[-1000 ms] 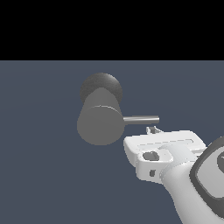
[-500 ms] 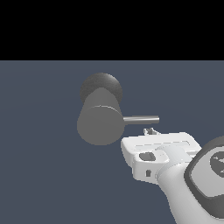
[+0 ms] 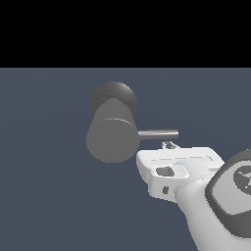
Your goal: Turn on the faucet by rotating a designated handle.
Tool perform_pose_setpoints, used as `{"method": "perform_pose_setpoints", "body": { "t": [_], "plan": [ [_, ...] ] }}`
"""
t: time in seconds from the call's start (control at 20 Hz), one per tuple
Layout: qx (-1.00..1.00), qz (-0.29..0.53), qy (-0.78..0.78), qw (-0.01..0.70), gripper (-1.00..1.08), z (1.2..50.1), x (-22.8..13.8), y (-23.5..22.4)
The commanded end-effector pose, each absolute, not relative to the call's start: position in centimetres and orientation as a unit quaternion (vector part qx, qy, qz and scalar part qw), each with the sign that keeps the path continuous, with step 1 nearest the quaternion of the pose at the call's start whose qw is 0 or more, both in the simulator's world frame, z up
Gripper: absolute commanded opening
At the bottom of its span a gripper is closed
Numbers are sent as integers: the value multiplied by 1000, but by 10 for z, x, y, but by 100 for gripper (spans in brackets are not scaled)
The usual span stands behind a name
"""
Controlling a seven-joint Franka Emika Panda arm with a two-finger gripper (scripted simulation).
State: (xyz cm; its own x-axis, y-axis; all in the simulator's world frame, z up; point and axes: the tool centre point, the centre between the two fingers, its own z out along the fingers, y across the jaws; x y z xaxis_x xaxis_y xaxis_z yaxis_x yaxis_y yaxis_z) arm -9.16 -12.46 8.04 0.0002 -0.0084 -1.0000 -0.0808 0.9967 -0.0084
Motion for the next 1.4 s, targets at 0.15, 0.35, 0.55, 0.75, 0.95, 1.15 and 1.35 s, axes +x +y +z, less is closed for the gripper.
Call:
{"method": "perform_pose_setpoints", "body": {
  "t": [0.15,0.35,0.55,0.75,0.95,1.15,1.35],
  "plan": [
    [-32,25,707,707,-100,99,-91,-126],
    [-32,25,707,707,-100,113,-91,-128],
    [-31,25,707,707,-100,128,-91,-129],
    [-31,25,707,707,-100,138,-91,-130],
    [-28,24,719,695,-100,124,-92,-132],
    [-29,25,716,697,-100,140,-92,-128],
    [-29,25,714,699,-100,155,-92,-124]
  ]
}}
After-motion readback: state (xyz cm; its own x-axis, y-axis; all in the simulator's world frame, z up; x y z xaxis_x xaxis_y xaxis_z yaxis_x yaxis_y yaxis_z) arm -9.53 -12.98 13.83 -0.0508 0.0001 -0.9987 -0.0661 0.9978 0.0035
